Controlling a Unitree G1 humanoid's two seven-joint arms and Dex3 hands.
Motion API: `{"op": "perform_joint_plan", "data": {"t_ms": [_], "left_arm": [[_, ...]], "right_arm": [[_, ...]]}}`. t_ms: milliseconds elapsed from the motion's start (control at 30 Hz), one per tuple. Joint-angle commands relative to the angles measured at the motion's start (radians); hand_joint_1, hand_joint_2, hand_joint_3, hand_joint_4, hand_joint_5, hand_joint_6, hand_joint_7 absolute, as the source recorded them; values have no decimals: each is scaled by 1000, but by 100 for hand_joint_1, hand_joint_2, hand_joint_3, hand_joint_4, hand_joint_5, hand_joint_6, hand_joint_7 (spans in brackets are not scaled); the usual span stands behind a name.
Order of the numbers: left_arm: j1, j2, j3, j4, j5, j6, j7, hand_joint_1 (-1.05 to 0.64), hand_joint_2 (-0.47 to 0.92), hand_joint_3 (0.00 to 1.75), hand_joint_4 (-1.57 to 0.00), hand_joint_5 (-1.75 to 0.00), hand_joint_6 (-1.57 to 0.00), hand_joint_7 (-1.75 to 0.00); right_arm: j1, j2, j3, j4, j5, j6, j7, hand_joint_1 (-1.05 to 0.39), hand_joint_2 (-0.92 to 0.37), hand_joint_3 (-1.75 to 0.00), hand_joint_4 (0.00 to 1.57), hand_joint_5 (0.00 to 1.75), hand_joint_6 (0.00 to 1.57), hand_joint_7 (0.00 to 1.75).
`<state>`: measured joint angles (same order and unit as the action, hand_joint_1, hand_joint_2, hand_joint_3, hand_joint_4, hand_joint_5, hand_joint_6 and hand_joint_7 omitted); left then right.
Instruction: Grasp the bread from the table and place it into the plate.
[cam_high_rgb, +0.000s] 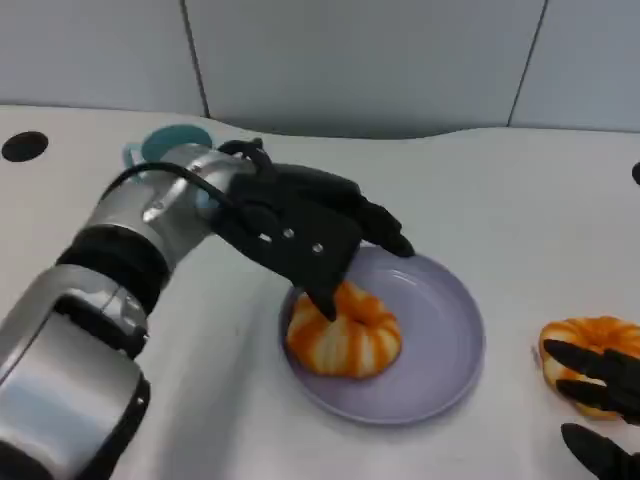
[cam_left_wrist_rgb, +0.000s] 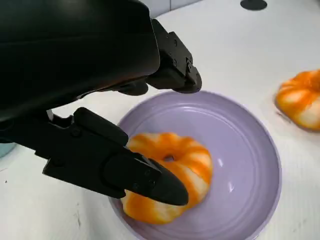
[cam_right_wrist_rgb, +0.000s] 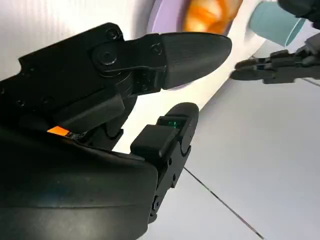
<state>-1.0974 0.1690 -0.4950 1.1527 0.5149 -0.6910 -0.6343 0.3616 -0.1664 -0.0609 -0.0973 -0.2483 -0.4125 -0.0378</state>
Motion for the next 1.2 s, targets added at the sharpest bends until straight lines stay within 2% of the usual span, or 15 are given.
{"op": "perform_joint_plan", "data": {"t_ms": [33, 133, 200, 267, 433, 633, 733, 833, 867, 1000, 1033, 1067, 1100, 1133, 1200], "left_arm": [[0, 64, 109, -41, -154, -45, -102, -71, 90, 0, -14, -21, -33, 0], [56, 106, 225, -66, -326, -58, -210, -70, 92, 1, -14, -20, -32, 0], [96, 131, 279, -89, -407, -55, -261, -71, 92, 4, -13, -20, -31, 0], [126, 146, 314, -111, -461, -40, -301, -65, 91, 3, -15, -21, -32, -1], [297, 235, 404, -273, -602, 142, -403, -63, 92, 2, -12, -20, -27, 0], [548, 229, 507, -541, -733, 351, -326, -60, 92, 8, -22, -21, -30, -2], [665, 231, 533, -672, -744, 430, -258, -61, 92, 12, -41, -32, -42, -6], [739, 241, 538, -769, -722, 514, -186, -59, 92, 12, -38, -81, -60, -5], [749, 243, 538, -789, -719, 533, -175, -58, 92, 11, -36, -91, -63, -4], [764, 245, 536, -828, -718, 569, -157, -58, 92, 11, -34, -98, -65, -4], [803, 248, 526, -842, -681, 631, -107, -58, 92, 11, -34, -99, -65, -4], [833, 250, 519, -855, -654, 681, -68, -50, 91, 7, -36, -134, -67, -48], [860, 242, 509, -863, -621, 713, -19, -43, 91, 3, -38, -158, -50, -112], [883, 229, 500, -872, -589, 739, 34, -39, 90, 2, -42, -166, -42, -142], [905, 208, 487, -895, -557, 778, 97, -32, 90, 1, -58, -173, -43, -168]], "right_arm": [[11, -8, -11, -14, 6, 0, -5, -38, -92, -38, 98, 5, 76, 0], [13, -11, -12, -18, 0, 9, -4, -38, -92, -38, 97, 4, 76, 0], [9, -12, -13, -9, 0, -1, -6, -38, -92, -38, 97, 4, 75, 0], [5, -13, -14, -2, 2, -8, -9, -37, -92, -38, 98, 5, 76, 0], [5, -15, -13, -10, 0, 6, -4, -37, -92, -38, 97, 5, 76, 0], [-1, -15, -12, 2, 0, -4, -8, -38, -92, -38, 96, 4, 76, 0], [-1, -13, -9, -2, -2, 3, -7, -38, -92, -39, 96, 4, 76, 0], [2, -7, -8, -15, 7, 22, -2, -38, -92, -39, 95, 3, 76, 0], [3, -7, -7, -16, 8, 24, -1, -38, -92, -38, 95, 3, 76, 0], [3, -7, -7, -19, 9, 28, -1, -39, -92, -38, 95, 3, 76, 0], [4, -12, -7, -20, 2, 31, 0, -39, -92, -38, 95, 3, 76, 0], [4, -16, -8, -21, -3, 33, 1, -39, -92, -38, 94, 3, 76, 0], [2, -20, -9, -12, -5, 23, 0, -38, -92, -39, 94, 3, 76, 0], [-1, -24, -11, -2, -3, 11, -1, -38, -92, -39, 94, 3, 76, 0], [-7, -28, -15, 17, 7, -6, 0, -37, -92, -39, 94, 3, 76, 0]]}}
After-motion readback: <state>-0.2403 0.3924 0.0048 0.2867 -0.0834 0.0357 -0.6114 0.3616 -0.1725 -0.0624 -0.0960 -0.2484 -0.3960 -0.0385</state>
